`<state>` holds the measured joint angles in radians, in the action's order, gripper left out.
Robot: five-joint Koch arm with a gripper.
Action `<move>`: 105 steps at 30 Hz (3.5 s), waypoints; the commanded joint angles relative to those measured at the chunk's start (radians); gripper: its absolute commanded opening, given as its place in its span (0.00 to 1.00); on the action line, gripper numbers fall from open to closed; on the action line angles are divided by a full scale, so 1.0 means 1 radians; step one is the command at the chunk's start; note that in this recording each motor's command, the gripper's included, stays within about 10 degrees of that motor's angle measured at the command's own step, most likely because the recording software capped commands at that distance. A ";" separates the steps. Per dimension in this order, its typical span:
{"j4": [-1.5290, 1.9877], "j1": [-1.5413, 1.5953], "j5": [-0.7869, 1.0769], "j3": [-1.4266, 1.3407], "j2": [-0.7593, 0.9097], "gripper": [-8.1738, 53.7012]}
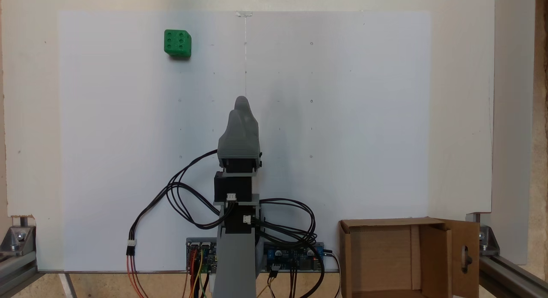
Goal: Grasp a green dice and put it in the bin.
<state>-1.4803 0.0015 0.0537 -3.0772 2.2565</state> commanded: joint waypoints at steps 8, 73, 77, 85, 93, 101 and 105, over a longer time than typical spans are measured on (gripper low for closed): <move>0.255 -0.014 0.048 0.087 0.104 0.81; 2.835 0.264 -0.472 2.180 -0.937 0.81; 2.835 0.310 -0.517 2.244 -0.979 0.81; 2.842 0.410 -0.604 2.405 -1.065 0.81; 2.947 0.411 -0.607 2.565 -1.187 0.81; 2.999 0.399 -0.607 2.697 -1.298 0.82; 3.002 0.390 -0.607 2.737 -1.347 0.82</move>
<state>1.4343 0.3958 -0.4893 -0.4050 0.9004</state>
